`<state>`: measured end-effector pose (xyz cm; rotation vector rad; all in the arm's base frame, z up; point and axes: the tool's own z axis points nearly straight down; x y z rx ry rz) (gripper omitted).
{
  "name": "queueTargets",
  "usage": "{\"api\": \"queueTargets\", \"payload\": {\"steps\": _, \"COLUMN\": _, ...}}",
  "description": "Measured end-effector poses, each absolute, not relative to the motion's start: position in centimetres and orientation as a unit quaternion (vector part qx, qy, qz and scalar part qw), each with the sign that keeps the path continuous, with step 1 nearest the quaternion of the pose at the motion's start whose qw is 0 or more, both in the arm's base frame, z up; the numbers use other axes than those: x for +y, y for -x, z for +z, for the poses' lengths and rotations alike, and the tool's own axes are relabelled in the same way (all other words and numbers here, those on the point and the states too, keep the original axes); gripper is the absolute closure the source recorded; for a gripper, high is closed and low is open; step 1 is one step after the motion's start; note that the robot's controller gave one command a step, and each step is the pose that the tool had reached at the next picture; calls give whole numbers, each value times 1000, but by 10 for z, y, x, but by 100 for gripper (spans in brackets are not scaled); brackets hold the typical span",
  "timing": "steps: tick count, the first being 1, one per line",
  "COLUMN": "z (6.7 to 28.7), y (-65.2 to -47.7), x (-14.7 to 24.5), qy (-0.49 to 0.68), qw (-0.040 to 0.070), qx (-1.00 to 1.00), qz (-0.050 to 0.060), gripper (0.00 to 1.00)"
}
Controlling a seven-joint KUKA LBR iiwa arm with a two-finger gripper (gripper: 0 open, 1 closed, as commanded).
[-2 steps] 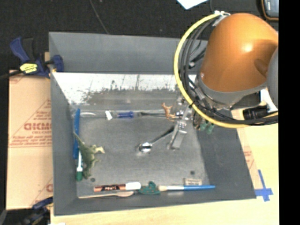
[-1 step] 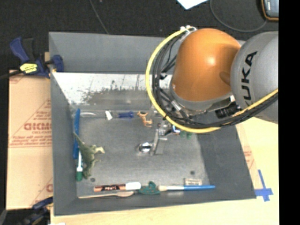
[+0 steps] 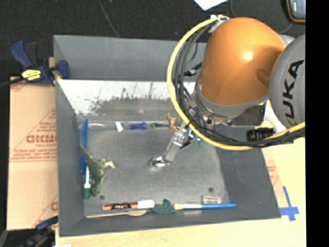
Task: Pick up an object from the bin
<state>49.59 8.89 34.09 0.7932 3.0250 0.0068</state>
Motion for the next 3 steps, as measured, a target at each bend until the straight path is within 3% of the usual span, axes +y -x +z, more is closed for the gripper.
{"api": "queueTargets", "payload": {"steps": 1, "z": 287, "y": -519, "x": 100, "qy": -171, "qw": 5, "qx": 985, "qz": 0, "gripper": 0}}
{"api": "queueTargets", "payload": {"steps": 2, "z": 312, "y": -509, "x": 156, "qy": -159, "qw": 11, "qx": 987, "qz": 3, "gripper": 0}}
{"api": "queueTargets", "payload": {"steps": 3, "z": 260, "y": -496, "x": 151, "qy": -119, "qw": 9, "qx": 993, "qz": 1, "gripper": 0}}
